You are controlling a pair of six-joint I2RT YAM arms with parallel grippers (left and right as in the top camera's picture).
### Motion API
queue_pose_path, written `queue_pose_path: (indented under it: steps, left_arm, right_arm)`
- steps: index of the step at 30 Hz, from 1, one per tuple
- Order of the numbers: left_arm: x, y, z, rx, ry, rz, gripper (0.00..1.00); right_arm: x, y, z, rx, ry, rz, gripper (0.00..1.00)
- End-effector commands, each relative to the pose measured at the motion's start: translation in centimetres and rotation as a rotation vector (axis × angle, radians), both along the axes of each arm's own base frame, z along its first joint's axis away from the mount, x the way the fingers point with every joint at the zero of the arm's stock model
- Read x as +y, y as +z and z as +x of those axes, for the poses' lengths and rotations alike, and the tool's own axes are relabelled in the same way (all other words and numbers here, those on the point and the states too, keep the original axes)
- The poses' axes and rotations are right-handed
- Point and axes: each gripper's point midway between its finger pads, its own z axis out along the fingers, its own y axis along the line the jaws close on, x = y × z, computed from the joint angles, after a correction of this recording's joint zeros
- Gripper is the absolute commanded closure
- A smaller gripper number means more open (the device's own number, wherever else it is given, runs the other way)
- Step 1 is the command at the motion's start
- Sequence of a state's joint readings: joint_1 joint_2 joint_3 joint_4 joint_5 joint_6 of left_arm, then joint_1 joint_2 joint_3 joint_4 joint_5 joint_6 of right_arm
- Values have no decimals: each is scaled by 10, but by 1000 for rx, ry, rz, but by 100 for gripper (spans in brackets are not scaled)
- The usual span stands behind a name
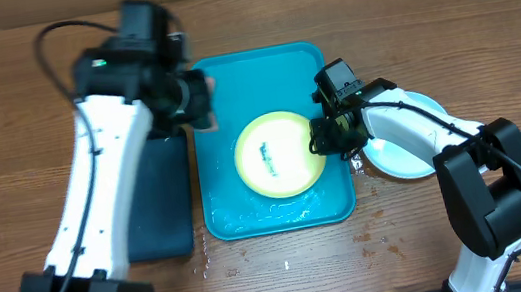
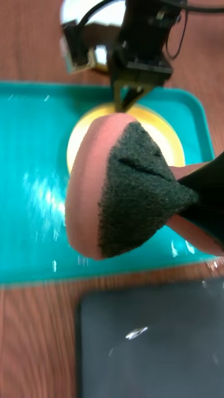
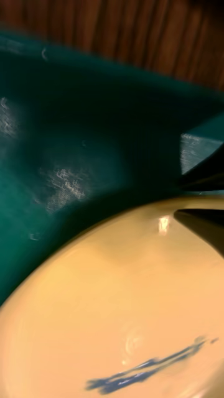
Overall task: Clean dirty plates on tray and stack at the side
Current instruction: 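Grasp the sponge from the black tray with the left gripper, then scrub the yellow plate with the sponge while the right gripper holds it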
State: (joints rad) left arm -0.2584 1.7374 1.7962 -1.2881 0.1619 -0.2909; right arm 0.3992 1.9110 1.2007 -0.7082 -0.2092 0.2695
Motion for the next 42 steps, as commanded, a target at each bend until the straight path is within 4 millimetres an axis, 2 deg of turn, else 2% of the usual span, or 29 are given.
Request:
queue_pose_path:
  steps: [1,4,9,10,11,14,17,19,21,25,27,29,31,33,34,36,38,40,42]
  left_arm:
    - [-39,-26,1,66,-22,-12,96]
    - [-60,-59,0,138,-7,31,96]
    - [-81,-119,-9,298,52,88,95]
    - [-90,-143,-14,366,80,96,96]
    - [-96,-154,-17,400,80,86,96]
    - [-114,-183,-26,481,53,56,96]
    - [-117,-205,-33,524,47,88,96]
    - [-111,-217,-35,535,50,134,96]
    - [-93,-224,-34,517,62,238,96]
    - [-30,-216,-22,406,106,579,96]
    - [-11,-208,-20,385,115,680,95]
    - [4,-204,-16,374,122,731,96]
    - [0,-207,-15,385,121,694,96]
    - [-15,-214,-17,411,116,598,96]
    - [-31,-220,-17,429,93,512,96]
    - [-68,-227,-19,458,23,320,96]
    - [-116,-230,-22,477,-70,87,96]
    - [-151,-227,-30,495,-144,-71,96]
    - [-175,-221,-41,523,-201,-175,96]
  right_arm:
    - [14,1,-14,58,38,74,96]
    - [7,-2,-16,61,26,28,96]
    - [-11,-7,-17,77,-60,-67,96]
    - [-12,-7,-16,77,-72,-71,96]
    - [-12,-7,-16,78,-79,-70,96]
    - [-11,-7,-15,78,-100,-66,96]
    - [-11,-7,-14,75,-100,-64,96]
    - [-11,-7,-14,75,-100,-64,96]
    - [-11,-7,-14,74,-100,-65,96]
    - [-11,-7,-14,75,-100,-65,96]
    - [-11,-7,-14,75,-100,-65,96]
    - [-11,-7,-14,73,-100,-64,96]
    - [-11,-7,-14,74,-100,-64,96]
    - [-11,-7,-14,74,-100,-64,96]
    - [-11,-7,-14,74,-100,-64,96]
    - [-11,-7,-14,74,-100,-65,96]
    - [-11,-7,-14,74,-100,-65,96]
    - [-11,-7,-14,74,-100,-64,96]
    - [-11,-7,-14,74,-100,-65,96]
